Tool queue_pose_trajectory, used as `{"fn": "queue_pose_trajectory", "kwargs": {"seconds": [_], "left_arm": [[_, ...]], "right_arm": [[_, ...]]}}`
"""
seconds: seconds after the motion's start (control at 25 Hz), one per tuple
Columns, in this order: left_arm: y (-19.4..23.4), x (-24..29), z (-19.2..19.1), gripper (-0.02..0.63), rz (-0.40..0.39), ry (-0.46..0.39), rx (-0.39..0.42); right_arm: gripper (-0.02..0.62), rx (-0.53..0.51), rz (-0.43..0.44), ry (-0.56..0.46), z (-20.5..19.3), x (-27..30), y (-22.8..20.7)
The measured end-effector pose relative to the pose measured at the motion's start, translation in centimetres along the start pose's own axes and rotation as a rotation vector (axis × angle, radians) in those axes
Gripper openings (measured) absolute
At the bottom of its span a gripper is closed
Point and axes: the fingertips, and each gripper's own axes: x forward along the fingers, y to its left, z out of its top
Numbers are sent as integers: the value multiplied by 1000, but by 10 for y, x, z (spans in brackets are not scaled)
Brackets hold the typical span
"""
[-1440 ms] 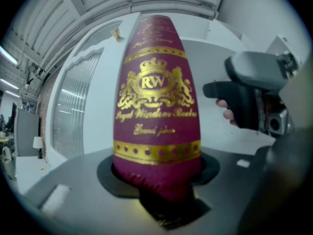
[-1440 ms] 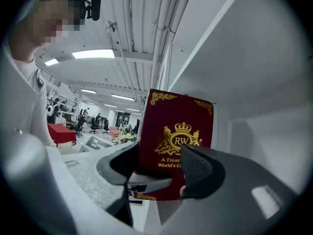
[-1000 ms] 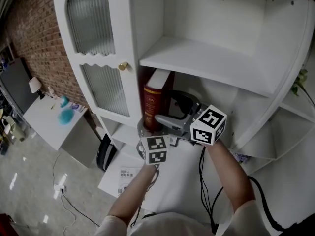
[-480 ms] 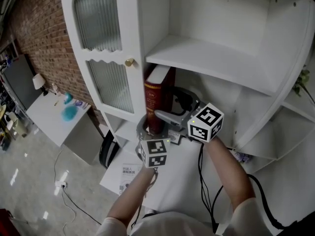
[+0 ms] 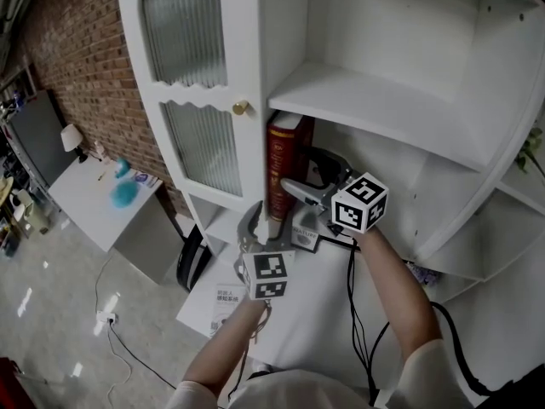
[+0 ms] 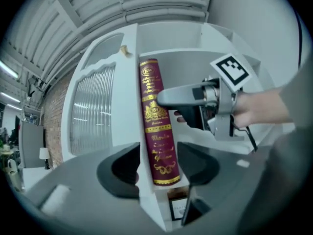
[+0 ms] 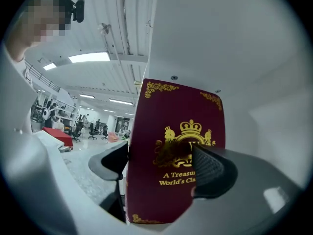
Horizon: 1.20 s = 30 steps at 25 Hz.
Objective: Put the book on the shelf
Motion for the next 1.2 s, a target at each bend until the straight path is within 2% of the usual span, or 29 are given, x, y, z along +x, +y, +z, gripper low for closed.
{"fn": "queue_pose_trajectory", "kwargs": {"seconds": [0.4, 0.84, 1.04, 1.2], "left_arm": [[2, -3, 0, 247, -36, -12, 17], [1, -26, 6, 235, -130, -30, -5], [9, -59, 1, 157, -193, -42, -40], [11, -85, -18, 45, -259, -3, -92]], "right_arm": [[402, -38, -3, 40, -5, 0, 3], [400, -31, -93, 54, 1, -25, 22], [269, 2, -179, 46, -9, -59, 58], [148, 10, -270, 66, -33, -95, 95]]}}
